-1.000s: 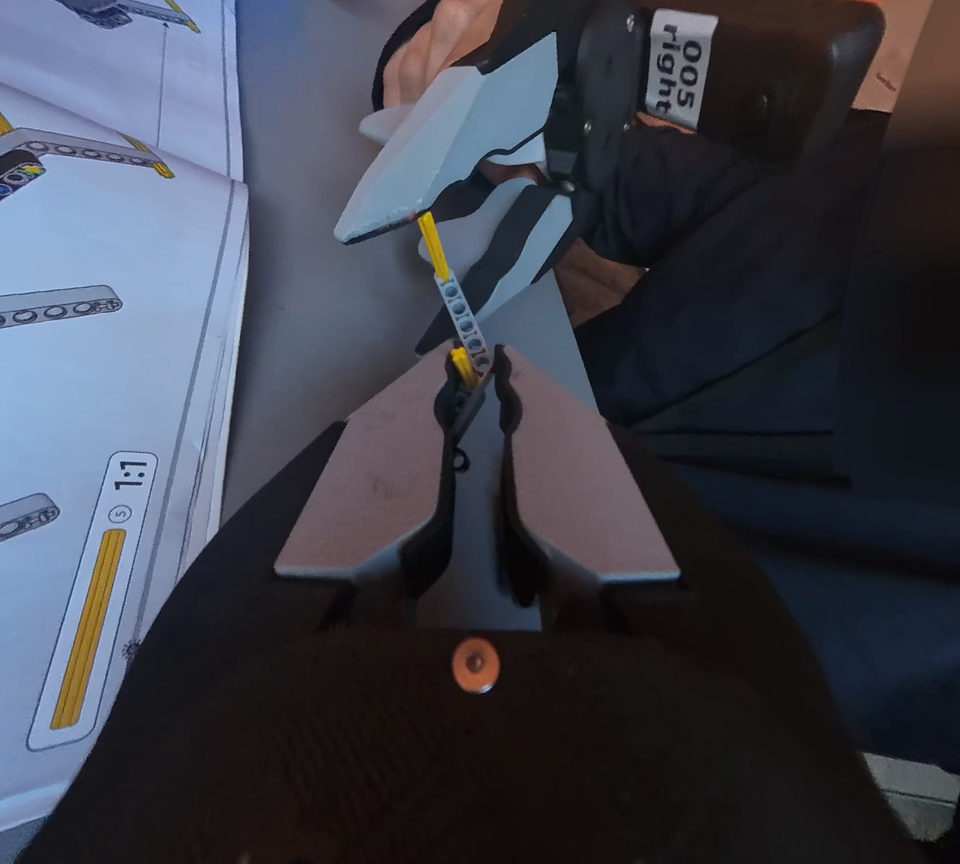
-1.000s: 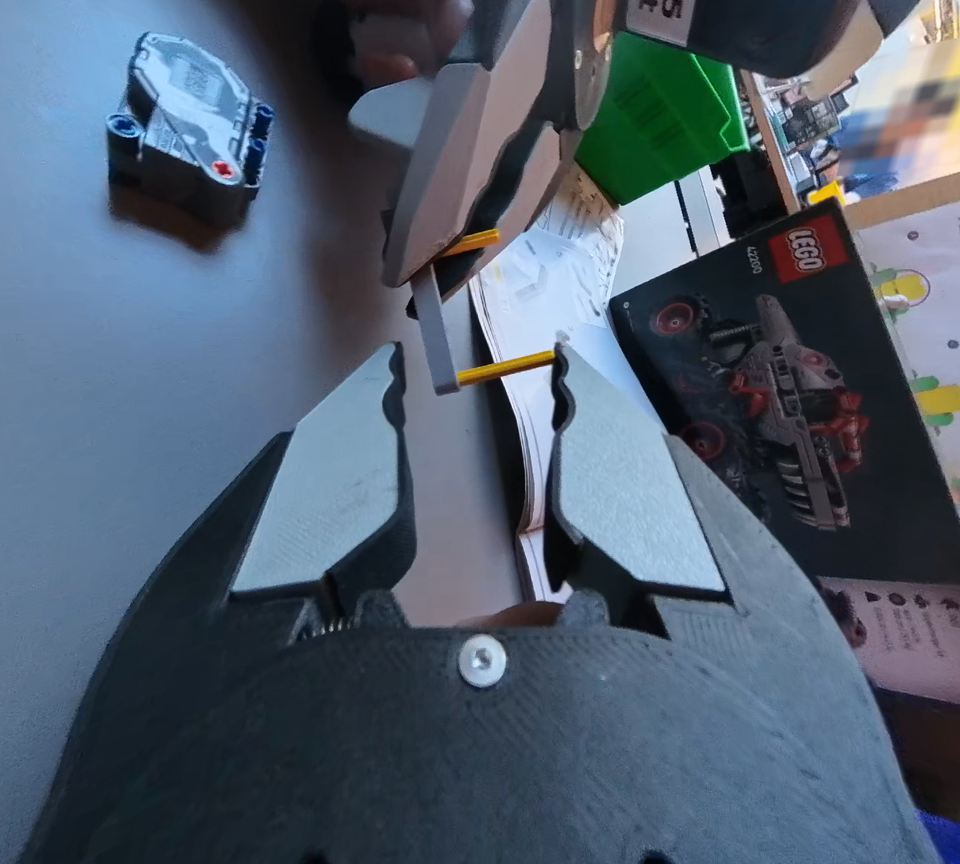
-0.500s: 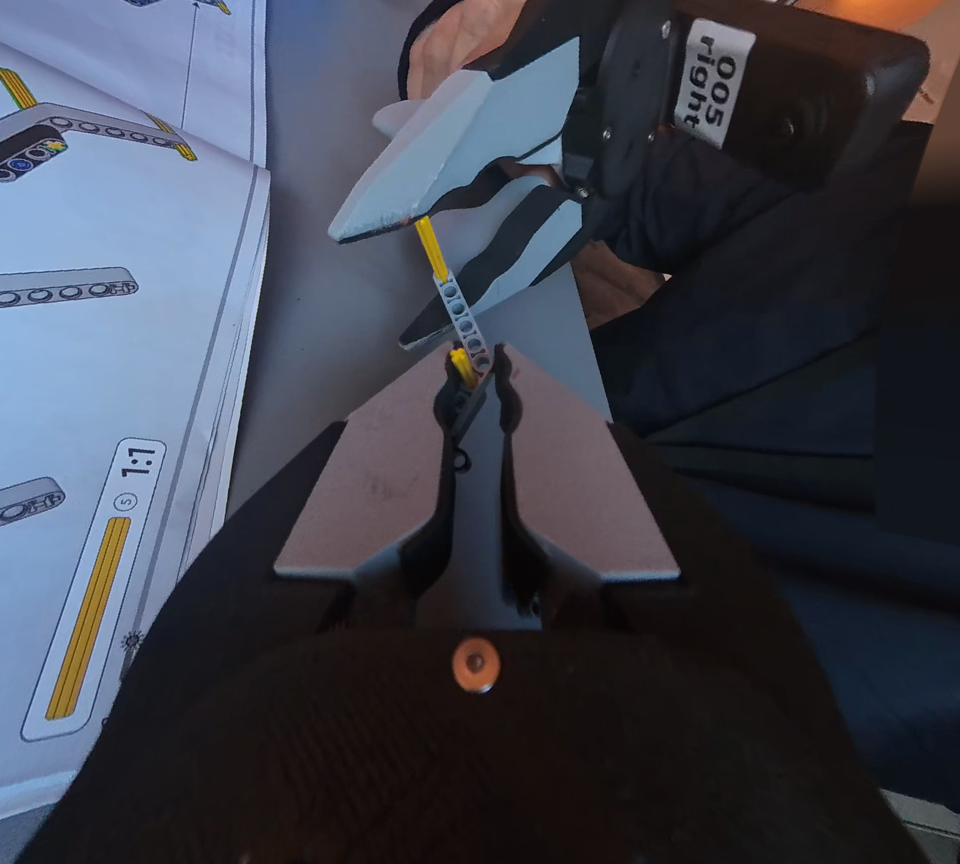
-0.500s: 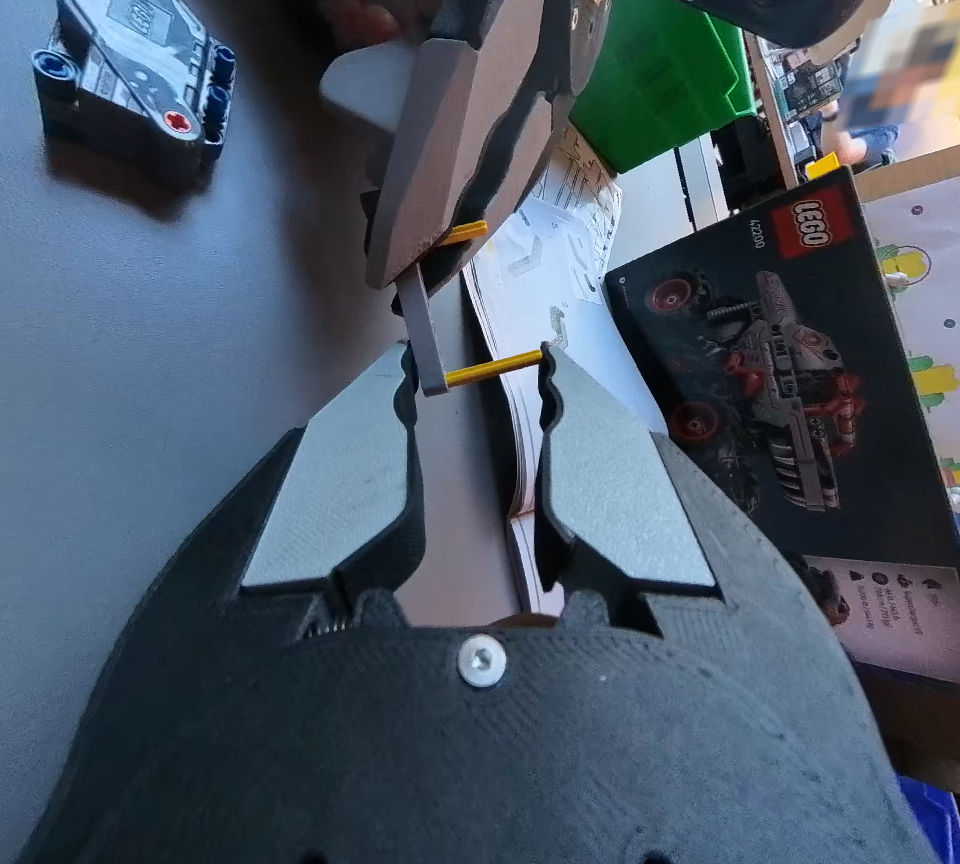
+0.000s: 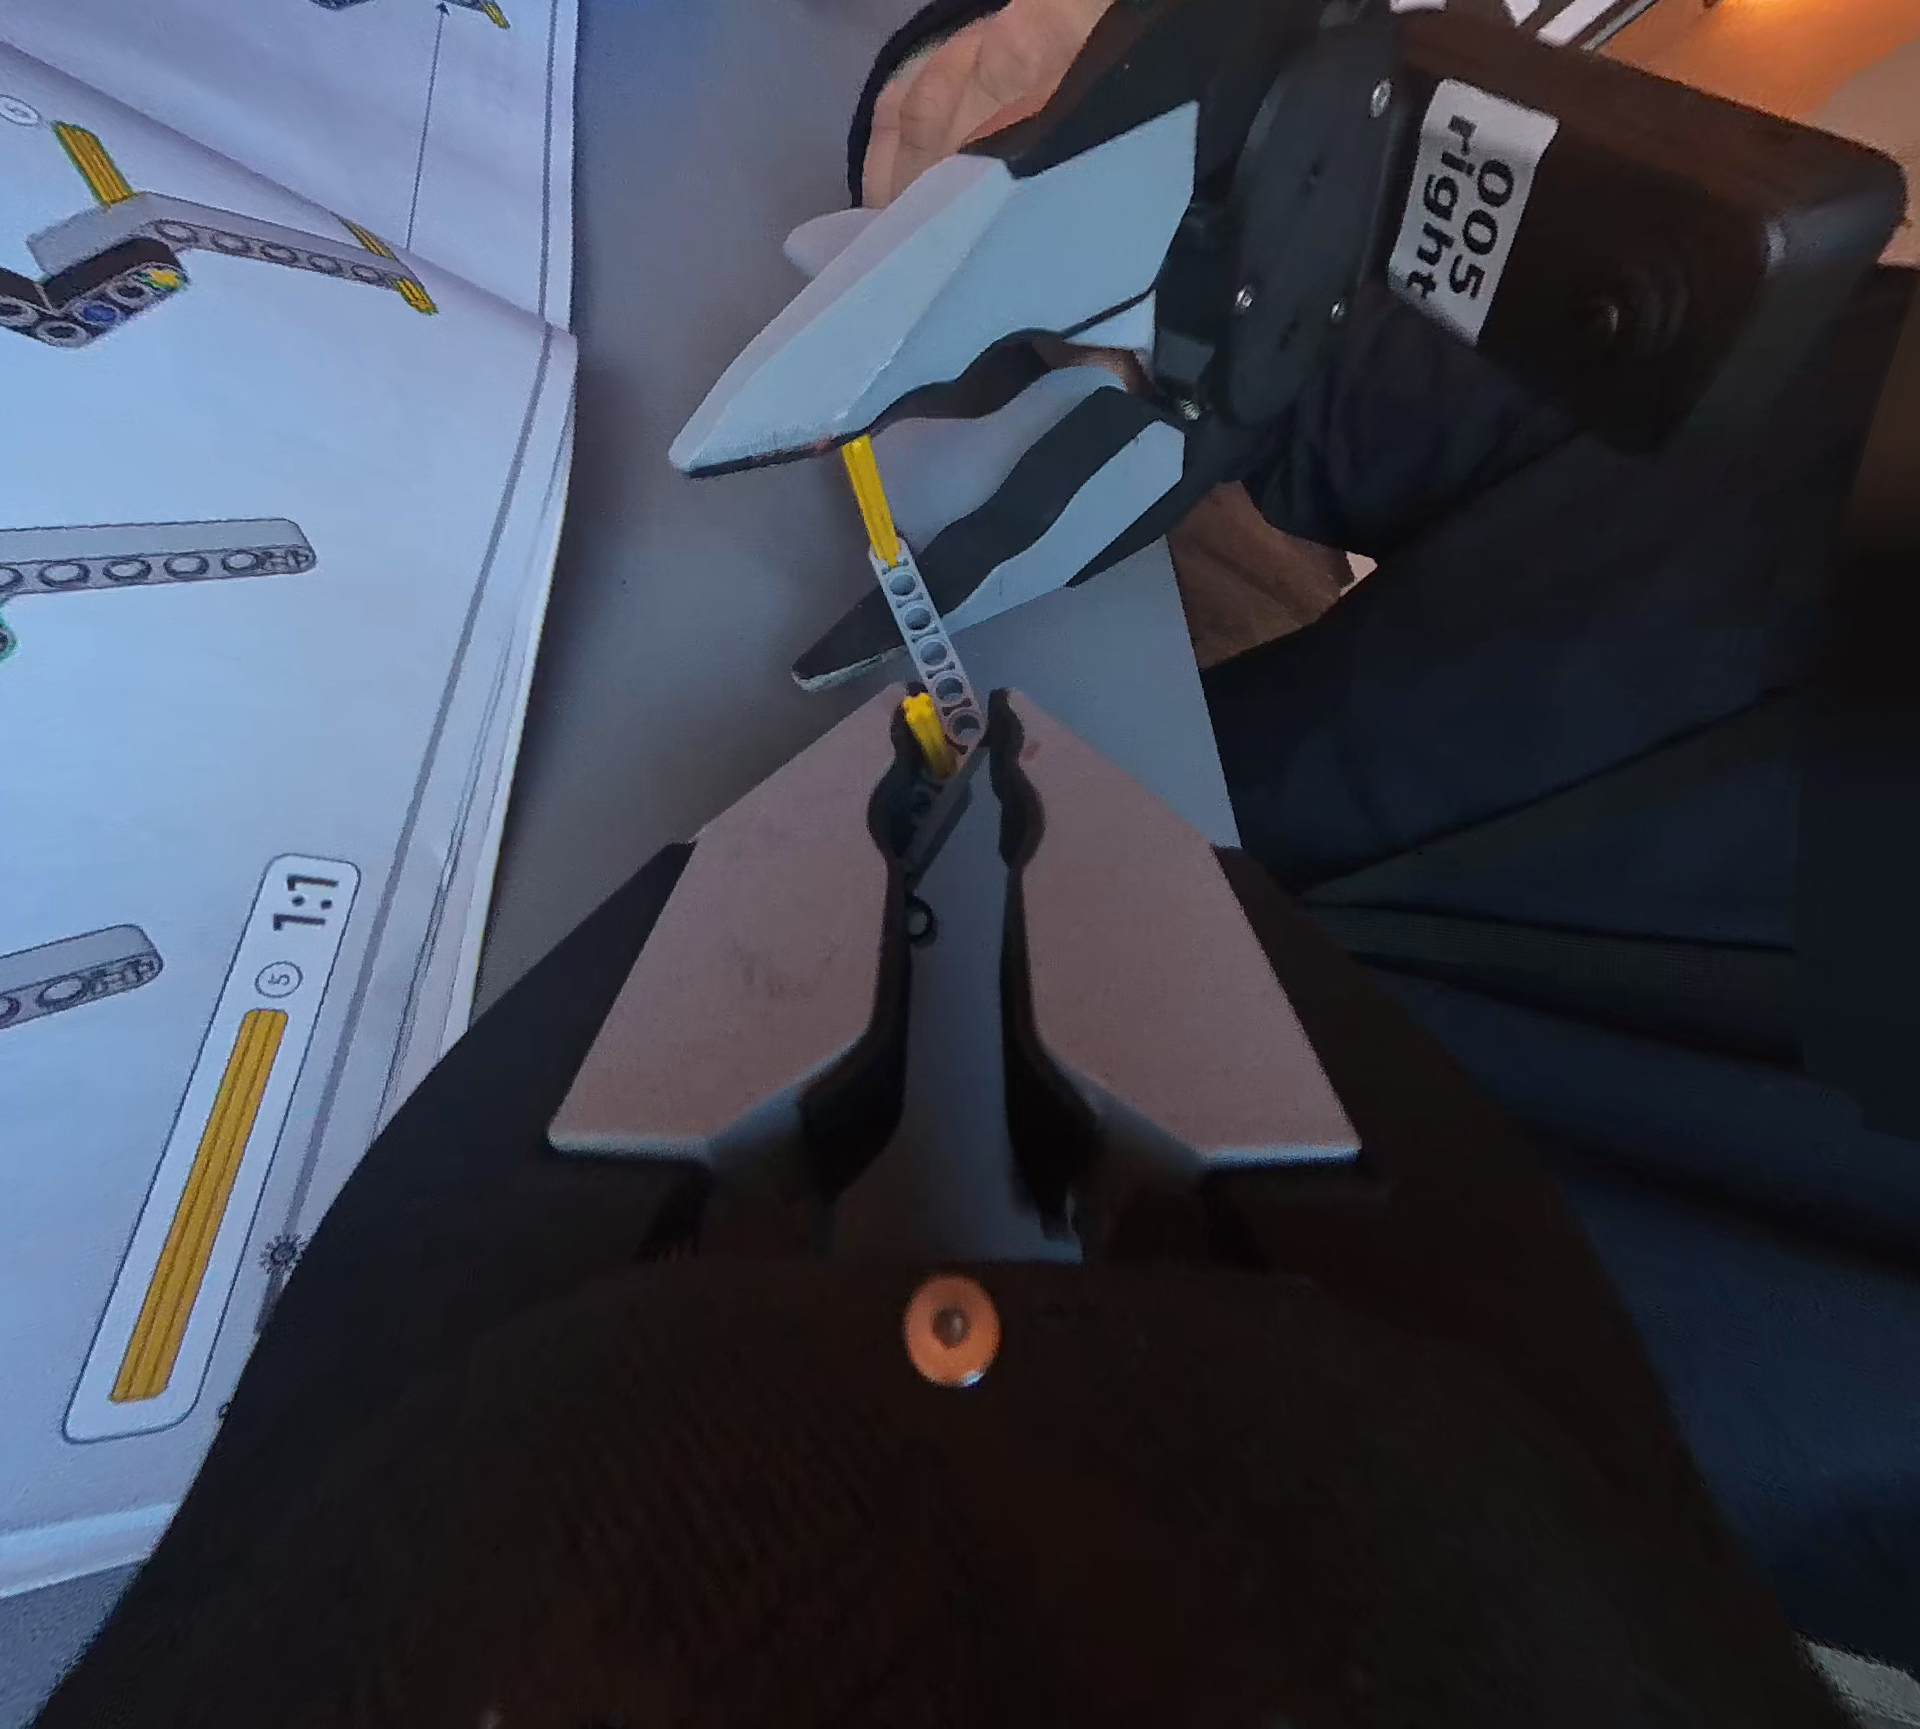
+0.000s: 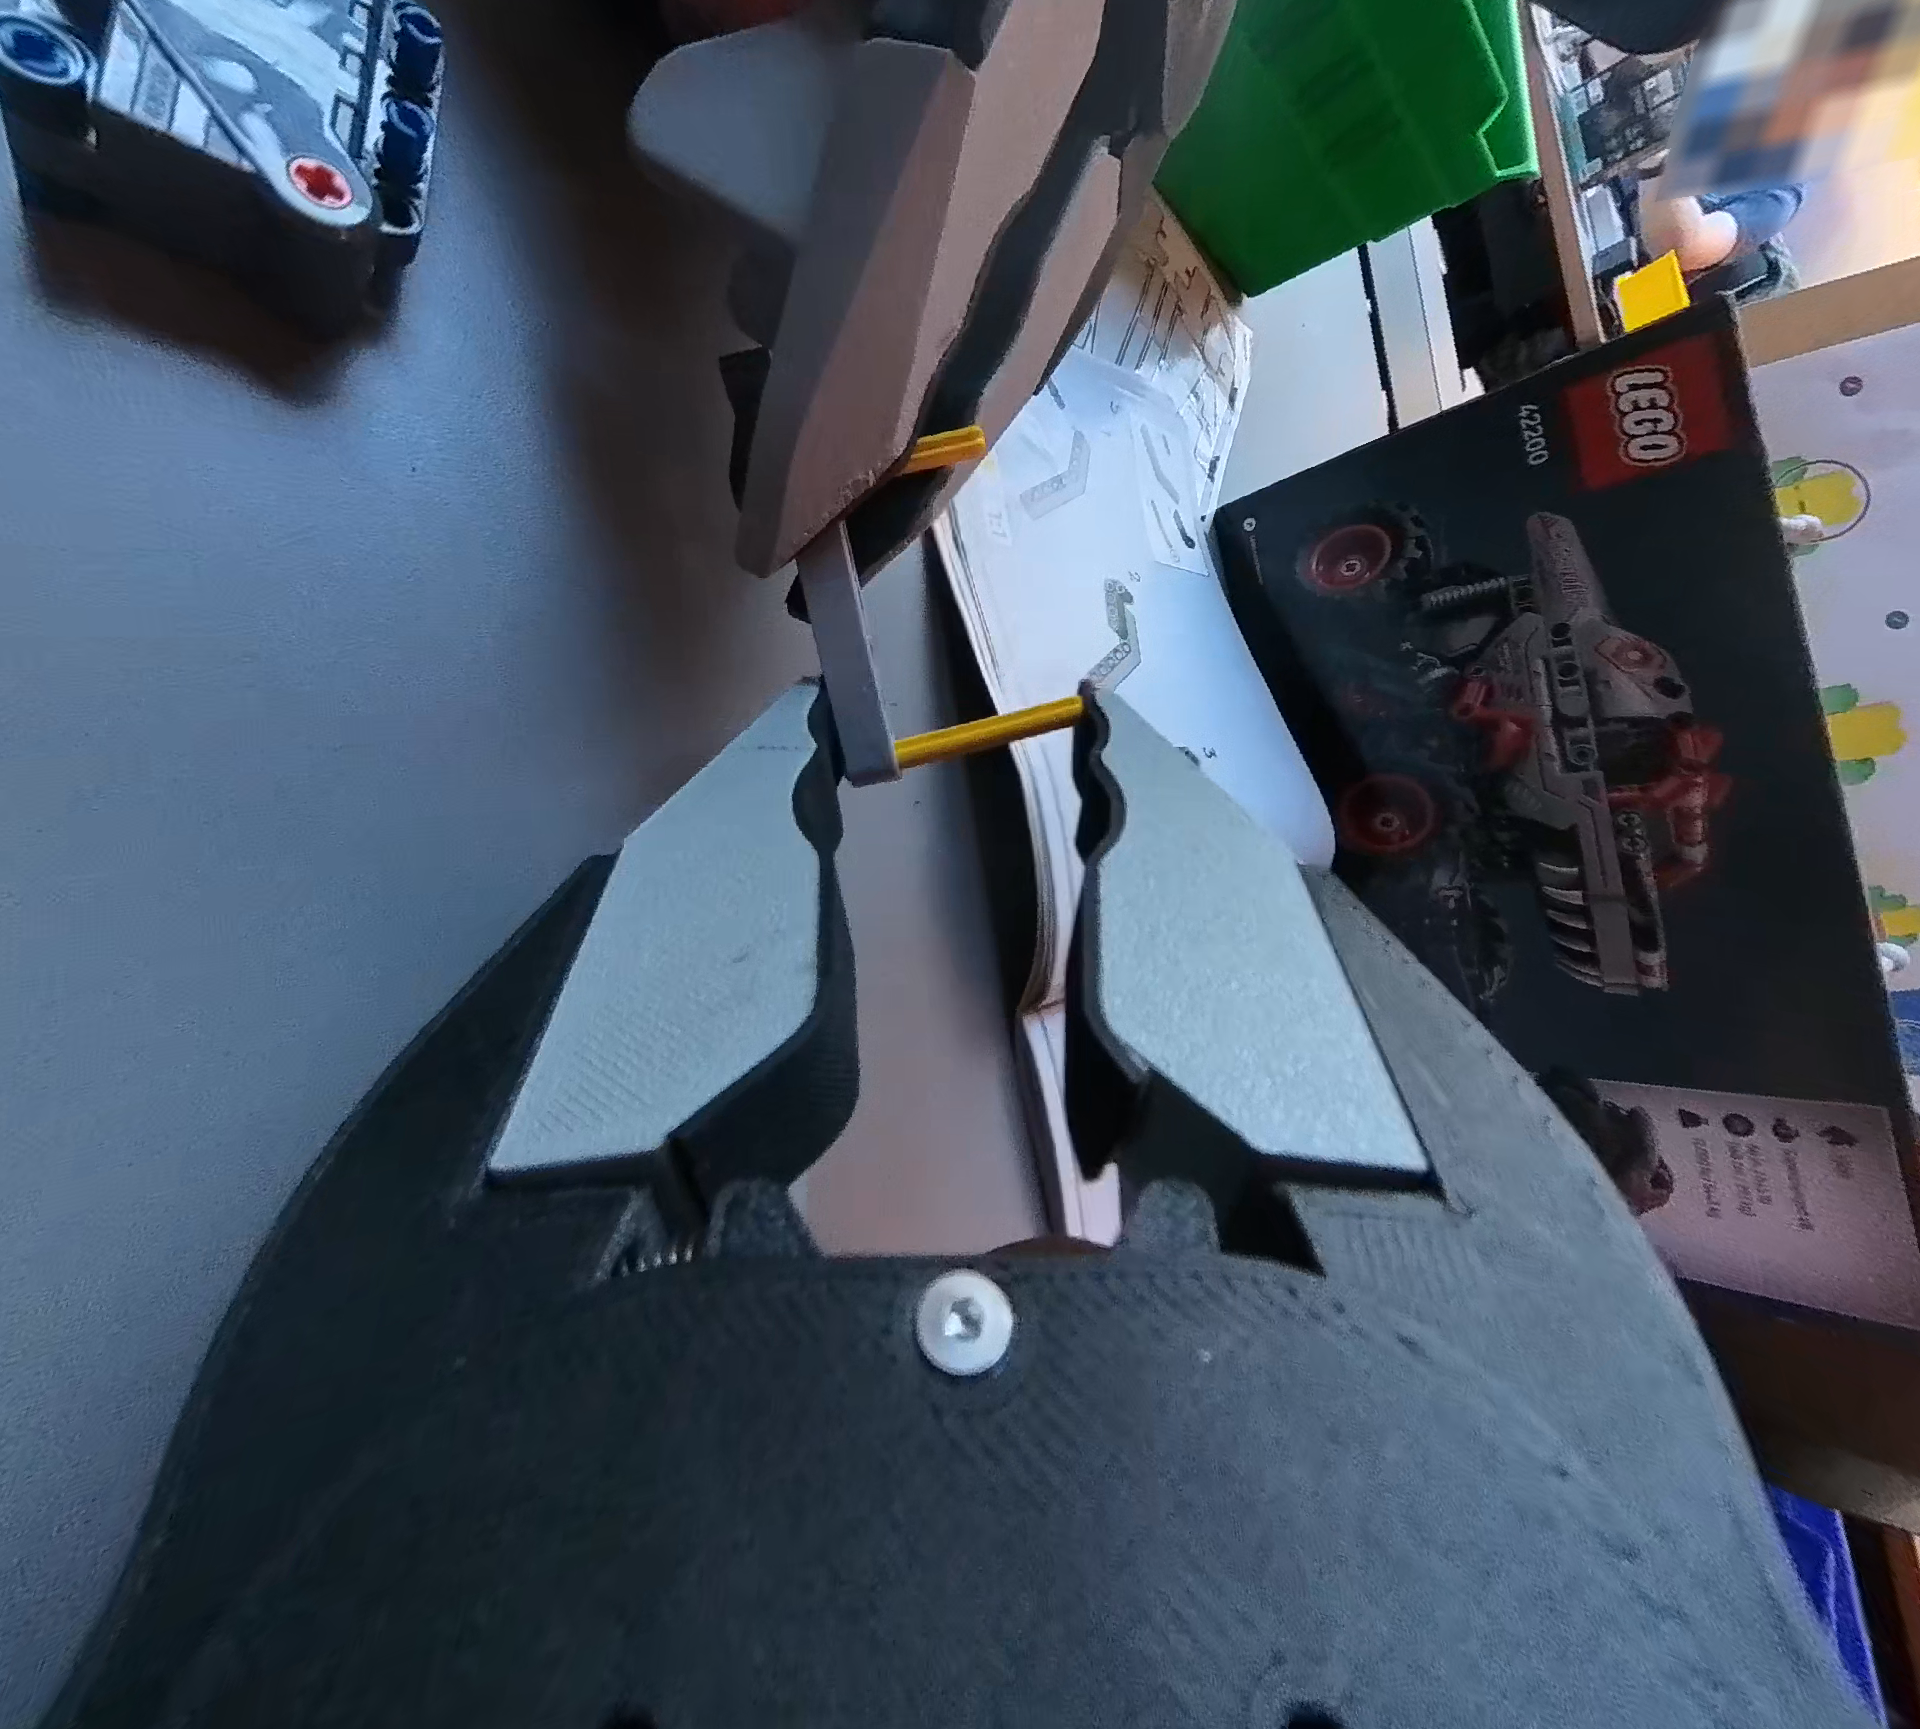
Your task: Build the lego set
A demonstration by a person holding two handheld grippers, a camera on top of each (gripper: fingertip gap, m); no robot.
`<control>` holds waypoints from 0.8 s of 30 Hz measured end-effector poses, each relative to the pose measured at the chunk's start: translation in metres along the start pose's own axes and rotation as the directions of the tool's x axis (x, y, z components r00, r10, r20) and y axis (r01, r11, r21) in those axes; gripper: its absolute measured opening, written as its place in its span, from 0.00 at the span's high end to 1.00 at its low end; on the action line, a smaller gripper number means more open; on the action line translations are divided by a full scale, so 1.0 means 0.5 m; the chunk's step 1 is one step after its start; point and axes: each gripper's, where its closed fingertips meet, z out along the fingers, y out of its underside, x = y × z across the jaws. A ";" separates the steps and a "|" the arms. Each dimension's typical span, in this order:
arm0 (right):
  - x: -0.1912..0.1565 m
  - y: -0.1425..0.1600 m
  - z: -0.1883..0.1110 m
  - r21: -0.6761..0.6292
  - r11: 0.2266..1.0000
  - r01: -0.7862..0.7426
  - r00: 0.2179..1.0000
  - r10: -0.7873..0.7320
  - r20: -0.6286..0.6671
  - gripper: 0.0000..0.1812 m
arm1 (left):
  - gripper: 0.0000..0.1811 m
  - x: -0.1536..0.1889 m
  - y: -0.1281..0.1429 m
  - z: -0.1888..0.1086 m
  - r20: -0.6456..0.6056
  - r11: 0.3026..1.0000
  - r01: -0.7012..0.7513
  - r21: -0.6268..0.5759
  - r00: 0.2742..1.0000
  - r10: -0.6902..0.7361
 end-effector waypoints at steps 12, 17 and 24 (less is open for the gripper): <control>0.022 -0.015 -0.004 0.046 0.998 -0.050 0.997 0.053 -0.055 0.74 | 0.95 -0.005 -0.017 -0.005 -0.010 0.995 0.070 0.070 0.998 -0.070; 0.019 -0.010 -0.001 0.023 1.000 -0.002 0.998 0.004 -0.066 0.76 | 0.95 -0.014 -0.012 -0.001 0.042 0.997 0.054 0.047 0.998 -0.056; 0.012 -0.001 0.000 -0.033 0.996 0.088 0.993 -0.090 -0.076 0.77 | 0.95 -0.018 -0.005 0.004 0.081 0.999 0.035 0.016 0.996 -0.036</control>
